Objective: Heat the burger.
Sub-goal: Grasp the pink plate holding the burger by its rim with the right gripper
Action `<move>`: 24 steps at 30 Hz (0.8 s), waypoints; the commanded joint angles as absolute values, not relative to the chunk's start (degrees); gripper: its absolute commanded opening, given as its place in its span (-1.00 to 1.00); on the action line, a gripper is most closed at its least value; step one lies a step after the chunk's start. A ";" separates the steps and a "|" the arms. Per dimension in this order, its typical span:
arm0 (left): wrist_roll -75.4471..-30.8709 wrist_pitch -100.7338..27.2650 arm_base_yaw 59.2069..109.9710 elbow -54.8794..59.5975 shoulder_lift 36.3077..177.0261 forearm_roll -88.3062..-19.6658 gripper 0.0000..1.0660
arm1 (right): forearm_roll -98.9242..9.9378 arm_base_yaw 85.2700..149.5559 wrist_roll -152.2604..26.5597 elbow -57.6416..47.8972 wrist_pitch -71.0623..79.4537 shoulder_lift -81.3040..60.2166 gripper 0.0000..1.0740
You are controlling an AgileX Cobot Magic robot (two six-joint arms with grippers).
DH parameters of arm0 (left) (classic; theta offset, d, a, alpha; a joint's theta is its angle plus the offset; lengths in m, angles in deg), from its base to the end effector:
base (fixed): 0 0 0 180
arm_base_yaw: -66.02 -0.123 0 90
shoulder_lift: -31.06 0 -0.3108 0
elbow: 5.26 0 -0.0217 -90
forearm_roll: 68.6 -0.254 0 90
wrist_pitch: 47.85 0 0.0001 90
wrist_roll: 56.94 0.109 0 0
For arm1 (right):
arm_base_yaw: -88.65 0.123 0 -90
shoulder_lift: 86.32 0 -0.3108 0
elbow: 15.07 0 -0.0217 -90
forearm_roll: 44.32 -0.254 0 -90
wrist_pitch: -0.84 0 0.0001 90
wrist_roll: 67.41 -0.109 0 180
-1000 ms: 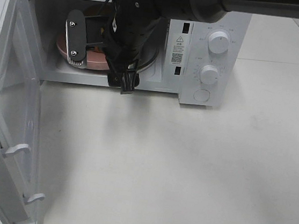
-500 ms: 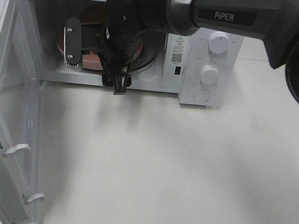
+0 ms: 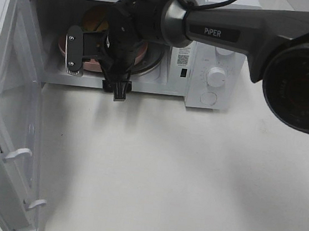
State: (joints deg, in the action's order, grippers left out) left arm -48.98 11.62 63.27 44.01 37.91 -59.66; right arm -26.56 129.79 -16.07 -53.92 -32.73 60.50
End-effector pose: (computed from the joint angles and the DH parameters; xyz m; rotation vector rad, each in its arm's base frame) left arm -0.0115 -0.0152 0.2735 0.0967 2.0061 -0.0666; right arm 0.4467 0.3658 0.1527 -1.9471 1.5238 -0.3993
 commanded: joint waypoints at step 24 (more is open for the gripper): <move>-49.26 11.39 63.05 44.13 36.71 -61.03 0.83 | -28.45 129.04 -17.16 -57.47 -33.36 63.02 -0.75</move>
State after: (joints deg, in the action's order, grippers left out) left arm -48.98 11.62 63.27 44.01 37.91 -60.98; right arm -27.99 129.04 -16.53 -56.95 -32.44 62.97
